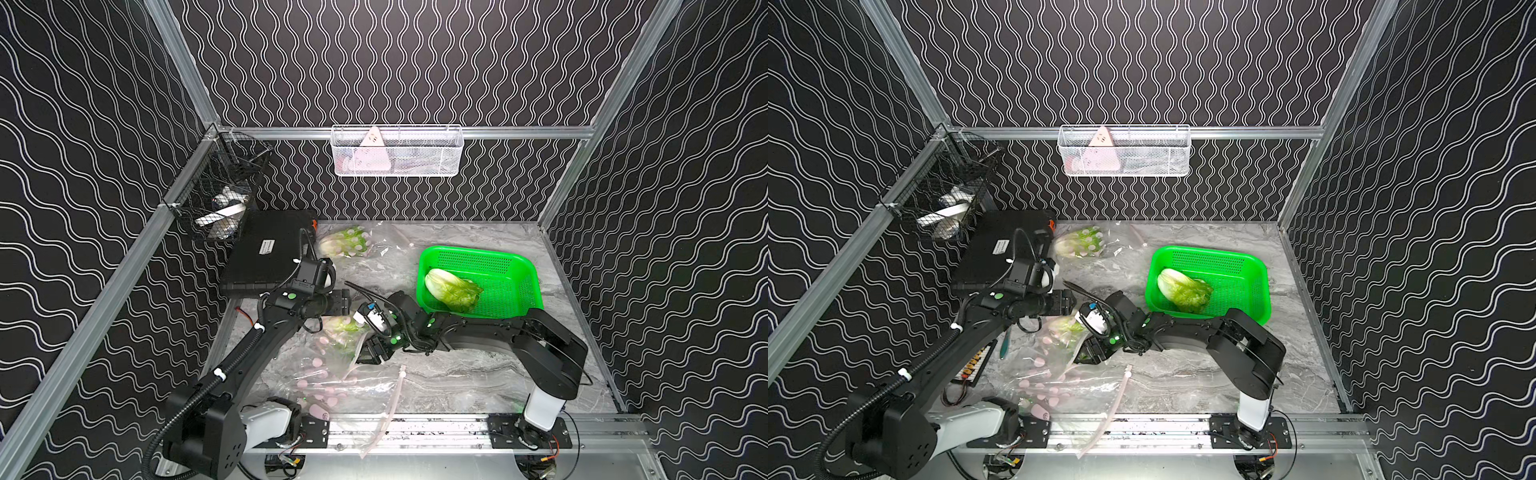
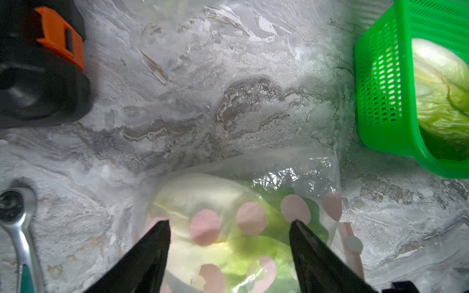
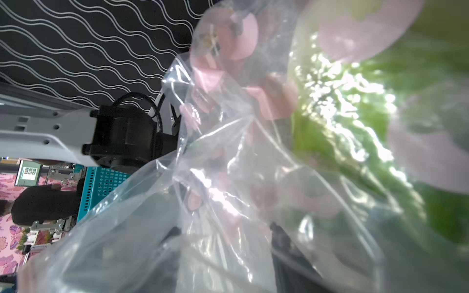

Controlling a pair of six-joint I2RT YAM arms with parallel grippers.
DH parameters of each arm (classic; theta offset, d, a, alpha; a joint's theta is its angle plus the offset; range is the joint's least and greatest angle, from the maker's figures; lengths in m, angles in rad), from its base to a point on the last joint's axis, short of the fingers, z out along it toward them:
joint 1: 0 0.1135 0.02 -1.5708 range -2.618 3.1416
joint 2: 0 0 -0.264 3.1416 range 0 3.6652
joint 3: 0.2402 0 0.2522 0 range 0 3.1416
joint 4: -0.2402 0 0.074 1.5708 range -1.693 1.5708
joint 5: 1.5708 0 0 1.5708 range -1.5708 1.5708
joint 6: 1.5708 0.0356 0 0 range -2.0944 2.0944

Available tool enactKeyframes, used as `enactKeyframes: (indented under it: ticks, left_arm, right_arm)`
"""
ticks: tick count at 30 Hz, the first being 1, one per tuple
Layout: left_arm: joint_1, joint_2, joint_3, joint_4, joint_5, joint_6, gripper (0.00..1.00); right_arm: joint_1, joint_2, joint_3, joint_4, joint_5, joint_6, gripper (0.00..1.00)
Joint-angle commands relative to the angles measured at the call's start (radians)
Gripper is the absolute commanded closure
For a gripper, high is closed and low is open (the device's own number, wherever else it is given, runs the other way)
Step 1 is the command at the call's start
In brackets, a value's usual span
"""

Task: Open the zip-top bag and take out the chinese cabbages
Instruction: Pick up the Chinese cabbage from the zipper food storage bag.

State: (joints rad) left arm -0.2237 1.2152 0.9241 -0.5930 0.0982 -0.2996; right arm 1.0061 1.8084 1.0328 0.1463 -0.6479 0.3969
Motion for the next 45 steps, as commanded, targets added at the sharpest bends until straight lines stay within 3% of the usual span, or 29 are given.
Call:
enactKeyframes:
  ticks: [1, 9, 19, 25, 29, 36, 41, 45]
  left_arm:
    - [0.002, 0.020, -0.005, 0.012, 0.037, -0.048, 0.23]
    - [0.003, 0.075, -0.016, -0.008, 0.048, -0.058, 0.27]
    - [0.002, 0.147, -0.024, -0.030, 0.064, -0.045, 0.29]
    - [0.003, 0.128, -0.016, -0.035, 0.056, -0.030, 0.22]
    - [0.002, 0.046, -0.009, -0.032, 0.036, 0.001, 0.01]
    - [0.002, -0.075, 0.105, -0.137, 0.152, 0.081, 0.01]
    - [0.002, -0.095, 0.167, -0.238, 0.304, 0.142, 0.01]
    - [0.000, -0.100, 0.177, -0.298, 0.279, 0.122, 0.01]
  right_arm:
    - [0.029, 0.013, -0.013, 0.117, 0.127, 0.043, 0.41]
    - [0.050, 0.023, -0.073, 0.307, 0.301, 0.078, 0.44]
    - [0.040, -0.026, -0.036, 0.285, 0.582, -0.104, 0.44]
    - [-0.016, -0.043, -0.033, 0.251, 0.486, -0.128, 0.48]
    - [-0.068, -0.073, -0.061, 0.245, 0.301, -0.103, 0.50]
    - [-0.087, -0.090, -0.056, 0.137, 0.112, -0.133, 0.57]
    - [-0.091, -0.120, -0.130, 0.233, 0.135, -0.084, 0.57]
    - [-0.098, -0.143, -0.153, 0.272, 0.167, -0.055, 0.57]
